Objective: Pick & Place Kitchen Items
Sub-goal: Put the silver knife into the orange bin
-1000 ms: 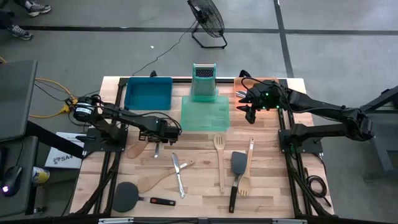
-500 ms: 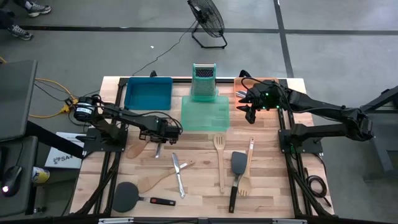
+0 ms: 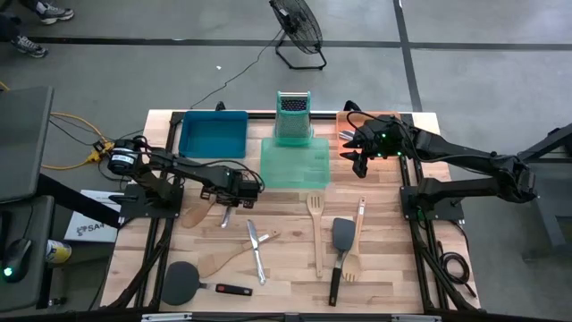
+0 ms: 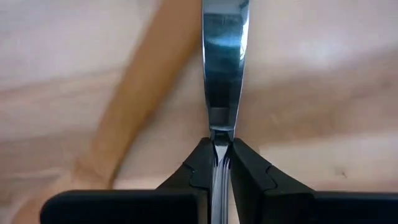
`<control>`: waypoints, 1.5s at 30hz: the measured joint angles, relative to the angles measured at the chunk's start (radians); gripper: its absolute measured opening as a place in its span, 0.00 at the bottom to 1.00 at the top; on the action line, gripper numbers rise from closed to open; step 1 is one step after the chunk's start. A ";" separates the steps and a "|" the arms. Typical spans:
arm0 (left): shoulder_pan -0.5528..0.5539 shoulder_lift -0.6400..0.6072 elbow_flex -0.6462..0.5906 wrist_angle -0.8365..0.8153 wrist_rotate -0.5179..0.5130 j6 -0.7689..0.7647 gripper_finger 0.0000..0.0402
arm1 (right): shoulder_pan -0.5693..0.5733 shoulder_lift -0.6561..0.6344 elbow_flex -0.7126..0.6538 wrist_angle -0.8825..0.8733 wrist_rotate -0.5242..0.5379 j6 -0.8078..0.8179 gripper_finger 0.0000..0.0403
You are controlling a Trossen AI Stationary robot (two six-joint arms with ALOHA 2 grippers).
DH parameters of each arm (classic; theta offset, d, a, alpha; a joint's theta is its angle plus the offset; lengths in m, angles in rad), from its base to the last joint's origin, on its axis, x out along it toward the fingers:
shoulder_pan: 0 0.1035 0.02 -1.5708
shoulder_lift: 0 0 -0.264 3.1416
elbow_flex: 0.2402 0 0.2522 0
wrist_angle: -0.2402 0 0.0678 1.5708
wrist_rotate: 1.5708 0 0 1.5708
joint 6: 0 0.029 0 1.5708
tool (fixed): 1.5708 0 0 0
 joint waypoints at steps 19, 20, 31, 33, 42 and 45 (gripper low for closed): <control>-0.001 -0.019 0.297 -0.315 -0.108 0.181 0.06 | 0.000 0.000 0.000 -0.035 0.000 -0.002 0.36; -0.001 -0.027 0.318 -0.320 -0.127 0.190 0.06 | 0.000 0.000 0.000 -0.035 0.000 -0.007 0.36; -0.001 -0.230 0.387 -0.271 -0.340 0.303 0.06 | 0.000 0.000 0.000 -0.035 -0.053 -0.054 0.36; -0.001 -0.255 0.387 -0.191 -0.382 0.386 0.06 | 0.000 0.000 0.000 -0.035 -0.058 -0.063 0.36; 0.021 -0.250 0.387 0.261 -0.493 0.809 0.06 | 0.000 0.000 0.000 -0.028 -0.126 -0.064 0.36; 0.050 -0.227 0.385 0.397 -0.484 0.943 0.06 | 0.000 -0.001 0.000 -0.027 -0.169 -0.065 0.36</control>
